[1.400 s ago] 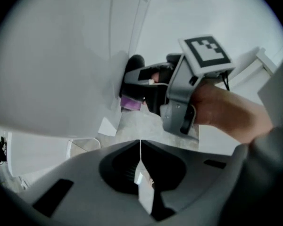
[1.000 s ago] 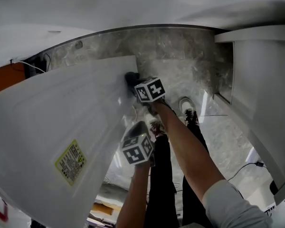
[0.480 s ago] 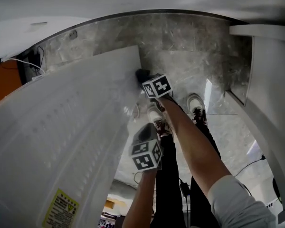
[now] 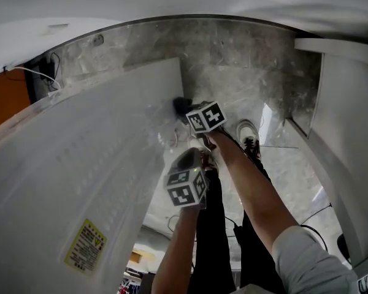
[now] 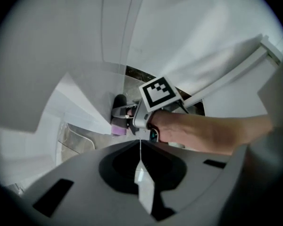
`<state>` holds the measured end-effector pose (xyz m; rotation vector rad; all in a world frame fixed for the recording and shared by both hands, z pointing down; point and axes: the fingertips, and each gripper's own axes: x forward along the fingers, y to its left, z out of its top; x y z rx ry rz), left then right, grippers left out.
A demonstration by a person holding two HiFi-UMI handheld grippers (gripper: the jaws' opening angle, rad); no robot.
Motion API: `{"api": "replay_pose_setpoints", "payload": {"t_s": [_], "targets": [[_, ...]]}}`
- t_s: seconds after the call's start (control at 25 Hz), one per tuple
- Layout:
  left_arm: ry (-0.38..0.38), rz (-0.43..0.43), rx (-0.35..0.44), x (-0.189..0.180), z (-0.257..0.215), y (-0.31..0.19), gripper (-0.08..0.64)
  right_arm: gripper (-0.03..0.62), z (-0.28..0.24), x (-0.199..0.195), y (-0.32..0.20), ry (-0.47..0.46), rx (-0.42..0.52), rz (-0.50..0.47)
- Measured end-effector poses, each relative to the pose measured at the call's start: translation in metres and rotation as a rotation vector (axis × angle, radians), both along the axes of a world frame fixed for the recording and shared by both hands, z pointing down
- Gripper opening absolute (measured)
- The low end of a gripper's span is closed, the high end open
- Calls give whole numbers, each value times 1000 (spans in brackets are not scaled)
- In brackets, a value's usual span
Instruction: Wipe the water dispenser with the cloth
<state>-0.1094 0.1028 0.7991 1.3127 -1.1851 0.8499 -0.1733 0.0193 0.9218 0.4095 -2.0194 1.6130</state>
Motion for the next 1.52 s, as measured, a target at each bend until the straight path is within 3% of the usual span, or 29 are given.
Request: {"api": "replay_pose_setpoints", "payload": {"t_s": [0.28,0.44,0.6,0.8,1.04,1.24,1.52], "targets": [[-29,30,2,-3,-56,-4,18,72,-107,-1,-8,-66,80,-72],[-59,36,23,-8,-89,-3,18,72,-172,3,-18,-98,128,-62],[-85,28,9,-23,-120,3,18,72,-236,0,-28,-157,170,-26],[-132,107,-8,-31,-149,8,18,72,-324,3,-36,-229,234,-34],[-103,88,-80,-29,-180,17,18,72,-421,1,-60,-285,359,-24],[-49,85,-67,-17,-206,9,18,72,-439,-3,-96,-212,441,-20],[32,102,-39,0,-220,8,18,71,-415,-3,-145,-122,445,38]]}}
